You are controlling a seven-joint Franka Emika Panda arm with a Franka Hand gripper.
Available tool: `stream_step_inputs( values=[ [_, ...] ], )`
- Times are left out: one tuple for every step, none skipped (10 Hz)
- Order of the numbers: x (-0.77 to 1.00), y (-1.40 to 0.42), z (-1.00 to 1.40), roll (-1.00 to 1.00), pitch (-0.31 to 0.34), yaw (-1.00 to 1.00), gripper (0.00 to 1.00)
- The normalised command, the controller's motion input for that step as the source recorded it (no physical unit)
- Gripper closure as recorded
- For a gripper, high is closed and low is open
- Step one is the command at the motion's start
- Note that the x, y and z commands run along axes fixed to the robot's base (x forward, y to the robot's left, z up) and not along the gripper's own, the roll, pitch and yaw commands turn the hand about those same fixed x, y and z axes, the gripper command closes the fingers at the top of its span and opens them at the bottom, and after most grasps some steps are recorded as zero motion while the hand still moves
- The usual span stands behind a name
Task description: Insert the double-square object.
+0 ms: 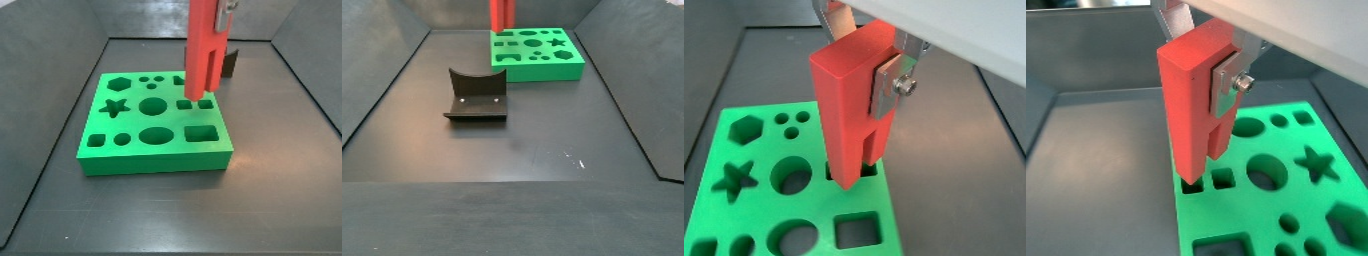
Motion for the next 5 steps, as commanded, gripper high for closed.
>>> stream_step_inputs(
  values=[
    [0.0, 0.0, -0.29, 0.02, 0.0, -1.0, 1.0],
    [0.0, 0.0, -0.2, 0.0, 0.0, -1.0, 1.0],
    [0.0, 0.0, -0.21, 0.0, 0.0, -1.0, 1.0],
    [0.0, 0.01, -0.28, 0.04, 0.0, -1.0, 1.0],
    [0.0, 0.03, -0.3, 0.08, 0.0, -0.97, 1.0]
  ],
)
